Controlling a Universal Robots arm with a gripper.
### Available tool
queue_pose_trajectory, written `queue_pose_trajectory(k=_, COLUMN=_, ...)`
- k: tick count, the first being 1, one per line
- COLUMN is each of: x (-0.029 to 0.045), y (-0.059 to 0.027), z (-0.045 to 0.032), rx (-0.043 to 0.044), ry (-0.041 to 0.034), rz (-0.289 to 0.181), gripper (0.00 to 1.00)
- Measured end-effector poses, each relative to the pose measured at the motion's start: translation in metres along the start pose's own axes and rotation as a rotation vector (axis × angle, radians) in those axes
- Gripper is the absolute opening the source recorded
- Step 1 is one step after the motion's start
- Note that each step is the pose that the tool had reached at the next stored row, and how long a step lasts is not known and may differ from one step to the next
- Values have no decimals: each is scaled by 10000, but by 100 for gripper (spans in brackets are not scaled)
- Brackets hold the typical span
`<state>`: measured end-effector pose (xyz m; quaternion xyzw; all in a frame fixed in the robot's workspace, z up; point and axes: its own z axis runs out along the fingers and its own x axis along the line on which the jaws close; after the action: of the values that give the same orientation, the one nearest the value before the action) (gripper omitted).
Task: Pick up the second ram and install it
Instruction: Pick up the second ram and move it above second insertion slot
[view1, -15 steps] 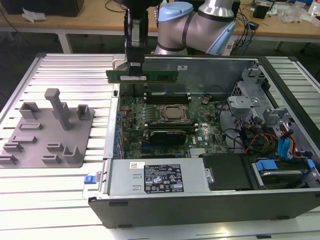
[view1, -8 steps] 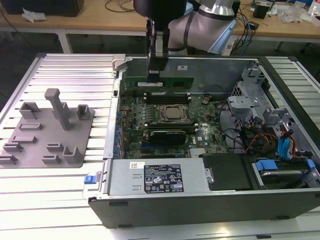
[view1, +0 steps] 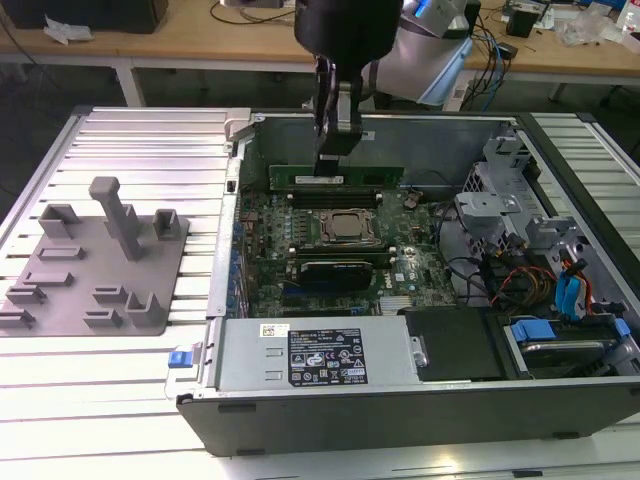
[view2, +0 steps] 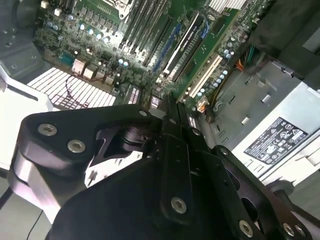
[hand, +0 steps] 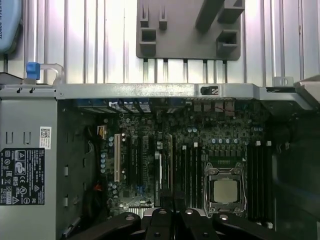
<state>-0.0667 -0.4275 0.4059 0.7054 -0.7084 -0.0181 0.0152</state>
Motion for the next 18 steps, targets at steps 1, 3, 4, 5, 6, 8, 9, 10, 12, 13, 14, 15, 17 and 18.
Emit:
queue_pose_trajectory(k=1, x=0, y=-11, z=18, rx=-4, ry=1, rz=0, gripper=9)
queue_pose_trajectory(k=3, x=-9, y=-65, z=95, rx=-18, ry=-1, rz=1, gripper=9)
queue_pose_trajectory(k=4, x=-19, y=-85, z=125, rx=-24, ry=-1, rz=1, gripper=9)
queue_pose_trajectory(k=5, x=-39, y=-105, z=169, rx=-28, ry=0, rz=0, gripper=9)
queue_pose_trajectory(k=6, x=-52, y=-120, z=215, rx=-29, ry=0, rz=1, gripper=9)
queue_pose_trajectory(k=8, x=-67, y=-129, z=245, rx=-30, ry=0, rz=0, gripper=9)
queue_pose_trajectory(k=9, x=-71, y=-131, z=258, rx=-29, ry=0, rz=-1, gripper=9)
queue_pose_trajectory(k=10, x=-82, y=-137, z=284, rx=-31, ry=0, rz=0, gripper=9)
queue_pose_trajectory(k=12, x=-97, y=-143, z=315, rx=-31, ry=-1, rz=0, gripper=9)
queue_pose_trajectory(k=13, x=-104, y=-145, z=325, rx=-32, ry=0, rz=0, gripper=9)
queue_pose_trajectory(k=14, x=-110, y=-146, z=333, rx=-31, ry=0, rz=1, gripper=9)
queue_pose_trajectory(k=15, x=-115, y=-147, z=340, rx=-32, ry=1, rz=1, gripper=9)
queue_pose_trajectory(k=17, x=-143, y=-149, z=365, rx=-32, ry=0, rz=1, gripper=9)
queue_pose_trajectory(k=18, x=-154, y=-150, z=374, rx=-31, ry=-2, rz=1, gripper=9)
